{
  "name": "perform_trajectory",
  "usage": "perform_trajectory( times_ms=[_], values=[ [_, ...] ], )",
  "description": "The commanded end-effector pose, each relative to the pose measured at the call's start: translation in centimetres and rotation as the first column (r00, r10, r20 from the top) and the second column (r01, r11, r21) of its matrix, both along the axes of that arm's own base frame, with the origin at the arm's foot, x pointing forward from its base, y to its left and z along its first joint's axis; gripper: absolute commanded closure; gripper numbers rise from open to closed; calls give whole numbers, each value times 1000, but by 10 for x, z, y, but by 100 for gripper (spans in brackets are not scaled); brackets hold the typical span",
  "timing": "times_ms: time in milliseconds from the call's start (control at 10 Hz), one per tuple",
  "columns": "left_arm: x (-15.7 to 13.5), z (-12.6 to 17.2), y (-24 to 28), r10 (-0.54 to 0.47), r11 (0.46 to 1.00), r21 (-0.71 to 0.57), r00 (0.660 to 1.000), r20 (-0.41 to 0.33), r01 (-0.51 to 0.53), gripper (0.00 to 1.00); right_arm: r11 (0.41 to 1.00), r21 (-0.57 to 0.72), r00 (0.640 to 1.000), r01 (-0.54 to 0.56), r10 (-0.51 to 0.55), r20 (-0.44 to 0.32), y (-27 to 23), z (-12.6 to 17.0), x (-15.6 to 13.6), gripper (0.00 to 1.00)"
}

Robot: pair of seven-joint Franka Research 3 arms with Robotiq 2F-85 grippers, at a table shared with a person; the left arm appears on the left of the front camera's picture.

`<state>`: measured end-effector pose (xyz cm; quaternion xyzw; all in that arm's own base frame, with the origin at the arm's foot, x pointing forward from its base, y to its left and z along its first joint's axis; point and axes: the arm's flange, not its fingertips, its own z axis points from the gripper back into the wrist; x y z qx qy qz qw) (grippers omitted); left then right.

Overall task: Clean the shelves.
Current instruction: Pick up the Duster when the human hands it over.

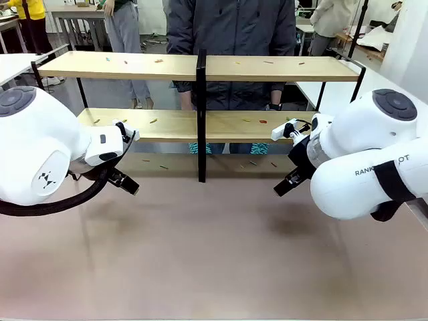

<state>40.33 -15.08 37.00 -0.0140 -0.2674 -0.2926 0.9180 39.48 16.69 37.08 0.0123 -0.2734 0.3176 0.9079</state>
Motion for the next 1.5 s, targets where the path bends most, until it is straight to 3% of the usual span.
perform_trajectory(
  times_ms=[0, 1400],
  values=[
    [0, 0, 0, 0, 1000, 0, 1000, 0, 0, 0, 1000, 0, 1000, 0, 0, 0, 0, 0, 0, 0],
    [0, 0, 0, 0, 1000, 0, 1000, 0, 0, 0, 1000, 0, 1000, 0, 0, 0, 0, 0, 0, 0]
  ],
)
